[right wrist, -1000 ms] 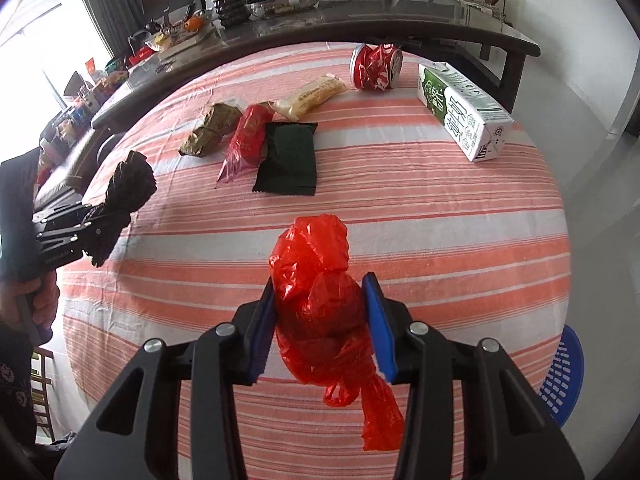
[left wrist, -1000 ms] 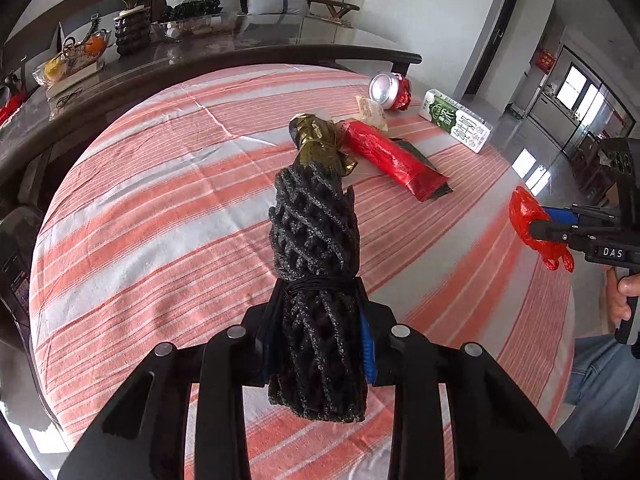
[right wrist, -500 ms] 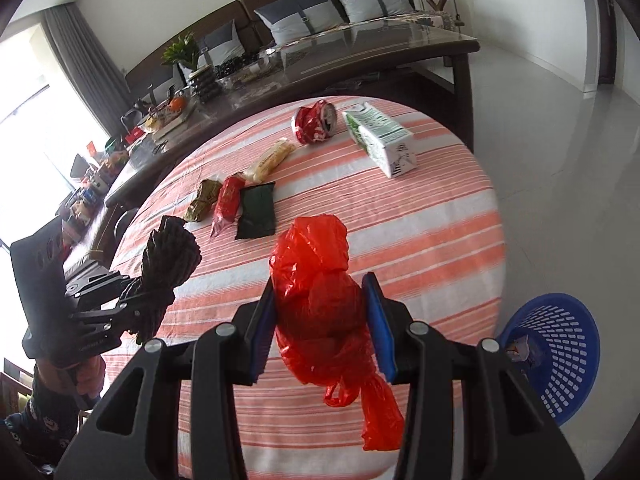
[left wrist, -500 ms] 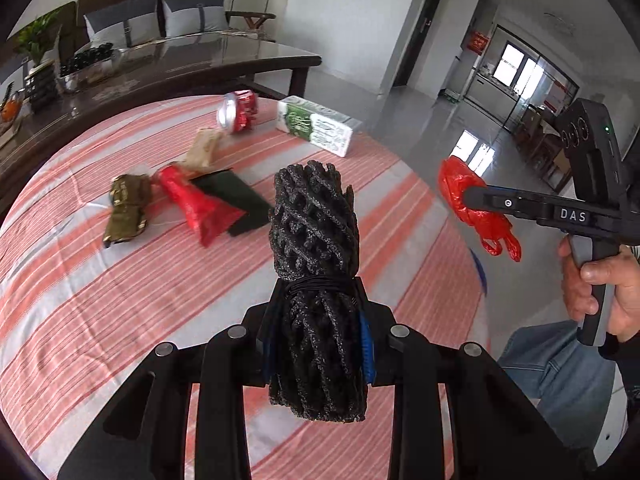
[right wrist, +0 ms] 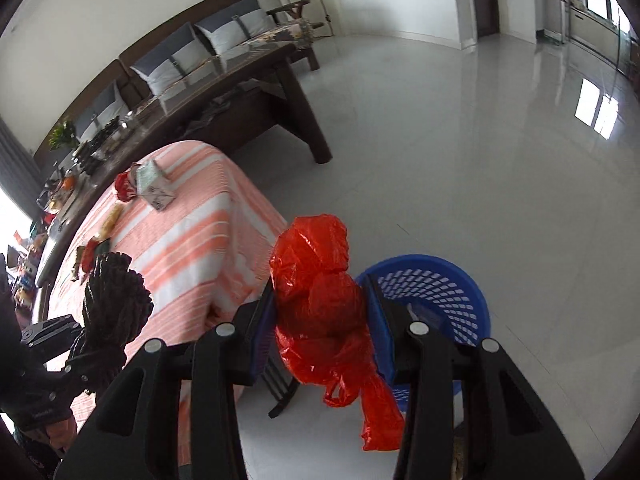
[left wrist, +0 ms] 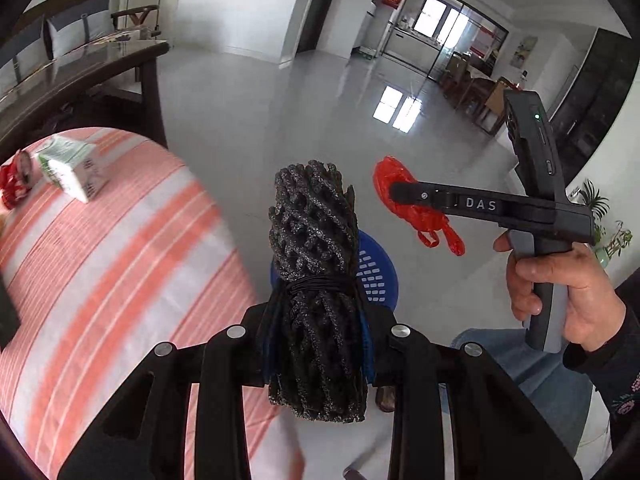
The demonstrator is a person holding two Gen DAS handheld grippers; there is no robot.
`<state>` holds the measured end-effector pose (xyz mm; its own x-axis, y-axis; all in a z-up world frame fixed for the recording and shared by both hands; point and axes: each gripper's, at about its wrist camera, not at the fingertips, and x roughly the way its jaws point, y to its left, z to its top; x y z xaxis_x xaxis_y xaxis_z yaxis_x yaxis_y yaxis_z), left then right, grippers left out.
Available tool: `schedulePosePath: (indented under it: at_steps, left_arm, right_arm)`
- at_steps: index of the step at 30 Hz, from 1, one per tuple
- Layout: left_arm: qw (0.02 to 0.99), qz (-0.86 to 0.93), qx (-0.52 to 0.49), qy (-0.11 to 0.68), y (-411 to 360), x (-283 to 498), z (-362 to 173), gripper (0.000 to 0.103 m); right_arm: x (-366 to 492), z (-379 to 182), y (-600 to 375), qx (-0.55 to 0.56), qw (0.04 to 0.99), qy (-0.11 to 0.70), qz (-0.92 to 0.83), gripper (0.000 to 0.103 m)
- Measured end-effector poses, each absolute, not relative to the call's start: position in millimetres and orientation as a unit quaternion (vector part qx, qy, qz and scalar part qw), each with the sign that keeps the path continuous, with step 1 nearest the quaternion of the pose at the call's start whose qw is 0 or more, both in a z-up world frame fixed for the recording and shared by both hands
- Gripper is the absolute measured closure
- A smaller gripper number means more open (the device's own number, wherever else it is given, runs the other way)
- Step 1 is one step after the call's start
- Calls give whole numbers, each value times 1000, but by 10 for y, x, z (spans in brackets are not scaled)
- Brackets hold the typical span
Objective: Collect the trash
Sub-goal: 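Carry the nets and red bag over the blue wastebasket and open both tools, then move both tools back over the table toward the remaining trash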
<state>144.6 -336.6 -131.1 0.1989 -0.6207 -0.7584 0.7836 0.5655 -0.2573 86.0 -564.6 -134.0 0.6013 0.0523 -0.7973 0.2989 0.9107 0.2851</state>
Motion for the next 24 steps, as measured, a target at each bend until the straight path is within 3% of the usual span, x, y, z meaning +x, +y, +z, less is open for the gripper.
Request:
schedulePosePath:
  at_steps: [13, 15, 16, 17, 24]
  left_arm:
    - [741, -453, 125, 481, -4850, 1666, -2221, 69]
    - [745, -447, 130, 477, -4939, 1698, -2324, 53]
    - [749, -442, 132, 476, -4957, 1701, -2358, 35]
    - [753, -438, 132, 473, -4973, 1723, -2376, 28]
    - [781, -423, 118, 445, -4643, 1672, -2061, 13]
  right_arm:
    - [766, -2120, -6624, 313, 838, 434, -108, 60]
    - [754, -2215, -6720, 331, 835, 426, -109, 55]
    - [745, -2246, -6756, 340, 833, 422, -111, 47]
    - [744, -2259, -6772, 346, 832, 418, -116, 44]
    - [630, -2083, -6818, 341, 844, 390, -139, 24]
